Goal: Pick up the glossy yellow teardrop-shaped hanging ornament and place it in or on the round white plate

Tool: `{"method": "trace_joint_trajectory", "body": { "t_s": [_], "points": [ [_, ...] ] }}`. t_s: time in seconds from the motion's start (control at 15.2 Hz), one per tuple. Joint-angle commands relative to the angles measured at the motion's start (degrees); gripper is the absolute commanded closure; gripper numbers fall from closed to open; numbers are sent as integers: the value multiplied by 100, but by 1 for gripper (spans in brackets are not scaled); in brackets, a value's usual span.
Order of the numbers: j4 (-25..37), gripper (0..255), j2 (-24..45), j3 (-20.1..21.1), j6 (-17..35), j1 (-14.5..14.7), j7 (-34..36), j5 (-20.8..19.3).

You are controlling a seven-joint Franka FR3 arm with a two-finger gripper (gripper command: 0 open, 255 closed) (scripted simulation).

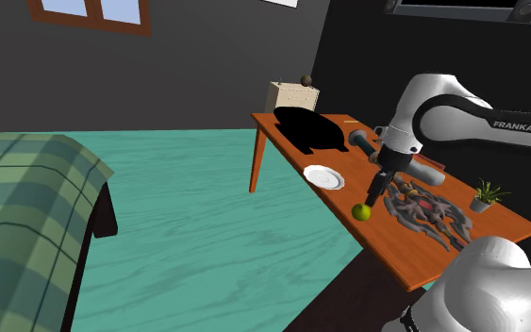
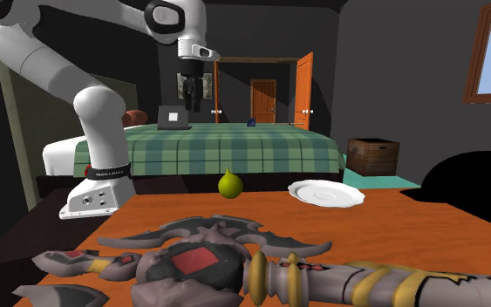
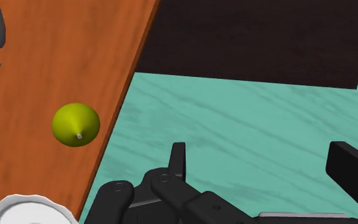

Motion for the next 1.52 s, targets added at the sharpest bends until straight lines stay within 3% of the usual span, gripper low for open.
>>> {"method": "trace_joint_trajectory", "body": {
  "t_s": [0.0,0.4,0.86,1.06,1.19,1.45],
  "points": [
    [-306,0,-44,-226,447,-143,-249,-250],
    [-882,0,321,-998,1927,-567,-969,-950],
    [-1025,0,1561,-2106,3981,-781,-1876,-1507],
    [-903,0,2289,-2696,4893,-603,-2373,-1470],
    [-769,0,2799,-3188,5478,-305,-2808,-1256],
    [-715,0,3321,-3636,6015,150,-3161,-880]
  ]
}}
